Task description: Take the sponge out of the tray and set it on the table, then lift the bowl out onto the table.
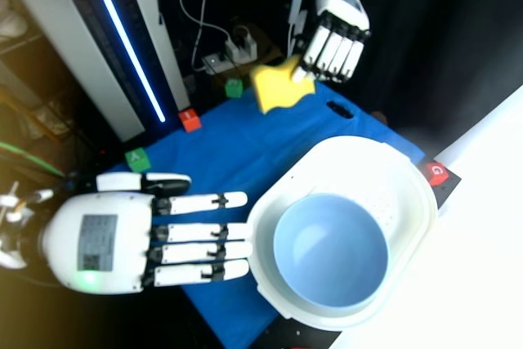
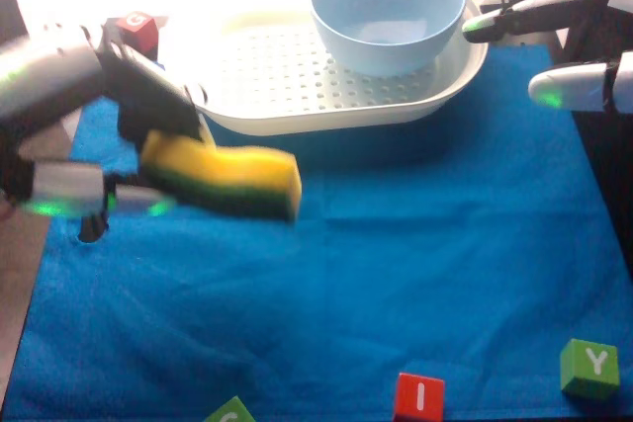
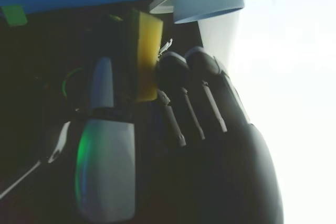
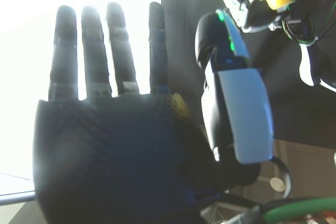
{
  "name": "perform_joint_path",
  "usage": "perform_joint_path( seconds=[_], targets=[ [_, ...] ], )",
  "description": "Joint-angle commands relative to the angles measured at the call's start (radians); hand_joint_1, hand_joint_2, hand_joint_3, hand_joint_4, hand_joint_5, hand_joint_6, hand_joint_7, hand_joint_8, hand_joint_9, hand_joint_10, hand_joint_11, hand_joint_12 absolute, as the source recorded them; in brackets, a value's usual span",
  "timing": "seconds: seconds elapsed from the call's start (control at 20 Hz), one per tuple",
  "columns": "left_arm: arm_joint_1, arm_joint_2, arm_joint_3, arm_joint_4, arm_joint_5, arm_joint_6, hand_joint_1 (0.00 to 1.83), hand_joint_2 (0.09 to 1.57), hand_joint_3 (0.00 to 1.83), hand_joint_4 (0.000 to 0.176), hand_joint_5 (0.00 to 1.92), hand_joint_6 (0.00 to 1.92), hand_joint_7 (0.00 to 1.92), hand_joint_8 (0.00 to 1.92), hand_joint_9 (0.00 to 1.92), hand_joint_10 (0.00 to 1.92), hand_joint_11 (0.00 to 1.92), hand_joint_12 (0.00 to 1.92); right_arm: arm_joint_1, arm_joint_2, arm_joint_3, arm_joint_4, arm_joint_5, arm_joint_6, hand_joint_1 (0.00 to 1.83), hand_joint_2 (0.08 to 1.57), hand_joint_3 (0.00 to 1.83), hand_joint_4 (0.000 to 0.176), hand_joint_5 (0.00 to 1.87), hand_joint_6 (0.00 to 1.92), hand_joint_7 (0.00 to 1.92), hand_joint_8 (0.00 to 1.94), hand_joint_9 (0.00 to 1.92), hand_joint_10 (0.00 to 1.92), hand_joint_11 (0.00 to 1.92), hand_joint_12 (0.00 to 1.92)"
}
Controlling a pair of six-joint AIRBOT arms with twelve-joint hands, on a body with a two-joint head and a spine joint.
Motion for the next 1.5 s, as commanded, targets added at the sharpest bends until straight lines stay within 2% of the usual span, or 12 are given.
perform_joint_path(
  seconds=[0.0, 0.2, 0.25, 0.3, 0.45, 0.85, 0.9, 0.95, 1.0, 1.1, 1.25, 1.45],
  targets=[
    [0.002, -0.013, 0.012, -0.044, -0.071, -0.008, 1.27, 1.08, 0.00, 0.000, 1.08, 0.59, 1.06, 1.09, 0.93, 1.15, 0.82, 1.44, 0.007, -0.002, 0.001, 0.064, 0.092, 0.009, 0.41, 1.29, 0.00, 0.151, 0.44, 0.00, 0.31, 0.00, 0.21, 0.01, 0.02, 0.45],
    [0.011, -0.051, 0.048, -0.053, -0.006, -0.019, 1.26, 1.10, 0.00, 0.000, 1.08, 0.58, 0.97, 1.22, 0.77, 1.06, 0.61, 1.49, 0.006, -0.004, 0.004, 0.066, 0.092, 0.009, 0.46, 1.31, 0.01, 0.132, 0.44, 0.00, 0.29, 0.00, 0.20, 0.00, 0.01, 0.45],
    [0.011, -0.056, 0.053, -0.053, 0.000, -0.019, 1.12, 1.08, 0.00, 0.000, 1.05, 0.81, 0.88, 0.68, 0.72, 0.90, 0.53, 1.39, 0.006, -0.004, 0.004, 0.066, 0.092, 0.009, 0.48, 1.31, 0.00, 0.120, 0.45, 0.00, 0.30, 0.00, 0.19, 0.00, 0.00, 0.44],
    [0.011, -0.063, 0.060, -0.053, 0.010, -0.019, 1.02, 1.04, 0.00, 0.000, 0.91, 0.32, 0.87, 0.40, 0.68, 0.80, 0.45, 1.35, 0.004, -0.004, 0.004, 0.066, 0.092, 0.009, 0.51, 1.31, 0.00, 0.105, 0.45, 0.00, 0.30, 0.00, 0.19, 0.00, 0.00, 0.45],
    [0.011, -0.071, 0.069, -0.055, 0.033, -0.019, 0.91, 0.99, 0.00, 0.000, 0.93, 0.00, 0.94, 0.06, 0.70, 0.59, 0.37, 1.31, 0.002, -0.004, 0.004, 0.066, 0.092, 0.009, 0.50, 1.32, 0.00, 0.109, 0.45, 0.00, 0.30, 0.00, 0.18, 0.00, 0.00, 0.40],
    [0.012, -0.068, 0.078, -0.078, 0.012, -0.019, 0.90, 0.92, 0.00, 0.009, 0.76, 0.00, 0.80, 0.00, 0.52, 0.56, 0.09, 1.41, 0.000, -0.003, 0.005, 0.067, 0.092, 0.009, 0.51, 1.32, 0.00, 0.102, 0.45, 0.00, 0.31, 0.00, 0.19, 0.00, 0.00, 0.40],
    [0.012, -0.062, 0.081, -0.095, -0.008, -0.019, 0.78, 0.89, 0.00, 0.040, 0.46, 0.01, 0.42, 0.01, 0.28, 0.18, 0.00, 0.84, 0.000, -0.003, 0.005, 0.068, 0.093, 0.009, 0.54, 1.30, 0.00, 0.093, 0.45, 0.00, 0.31, 0.00, 0.19, 0.00, 0.00, 0.39],
    [0.012, -0.055, 0.085, -0.126, -0.041, -0.012, 0.77, 0.90, 0.00, 0.030, 0.31, 0.00, 0.26, 0.01, 0.18, 0.08, 0.00, 0.52, 0.001, -0.002, 0.005, 0.070, 0.093, 0.009, 0.54, 1.29, 0.00, 0.097, 0.45, 0.00, 0.31, 0.00, 0.19, 0.00, 0.00, 0.37],
    [0.012, -0.046, 0.086, -0.156, -0.077, 0.004, 0.77, 0.90, 0.00, 0.030, 0.31, 0.00, 0.26, 0.01, 0.18, 0.08, 0.00, 0.52, 0.001, -0.002, 0.004, 0.070, 0.103, 0.009, 0.54, 1.29, 0.00, 0.097, 0.45, 0.00, 0.31, 0.00, 0.19, 0.00, 0.00, 0.37],
    [0.012, -0.029, 0.087, -0.214, -0.137, 0.040, 0.80, 0.90, 0.00, 0.079, 0.23, 0.00, 0.25, 0.00, 0.19, 0.01, 0.00, 0.49, 0.001, 0.002, 0.005, 0.080, 0.132, 0.009, 0.58, 1.28, 0.00, 0.078, 0.43, 0.00, 0.28, 0.00, 0.19, 0.00, 0.01, 0.30],
    [-0.007, -0.022, 0.107, -0.287, -0.195, 0.085, 0.89, 0.94, 0.01, 0.082, 0.28, 0.01, 0.24, 0.00, 0.16, 0.00, 0.00, 0.24, 0.031, 0.013, 0.018, 0.095, 0.162, 0.009, 0.62, 1.24, 0.00, 0.071, 0.43, 0.00, 0.27, 0.00, 0.19, 0.00, 0.02, 0.30],
    [-0.041, -0.048, 0.143, -0.345, -0.191, 0.117, 0.84, 0.95, 0.00, 0.105, 0.26, 0.00, 0.24, 0.00, 0.16, 0.00, 0.00, 0.52, 0.110, -0.023, 0.071, 0.088, 0.162, 0.009, 0.81, 1.21, 0.00, 0.065, 0.44, 0.01, 0.26, 0.00, 0.13, 0.00, 0.00, 0.11]
  ],
)
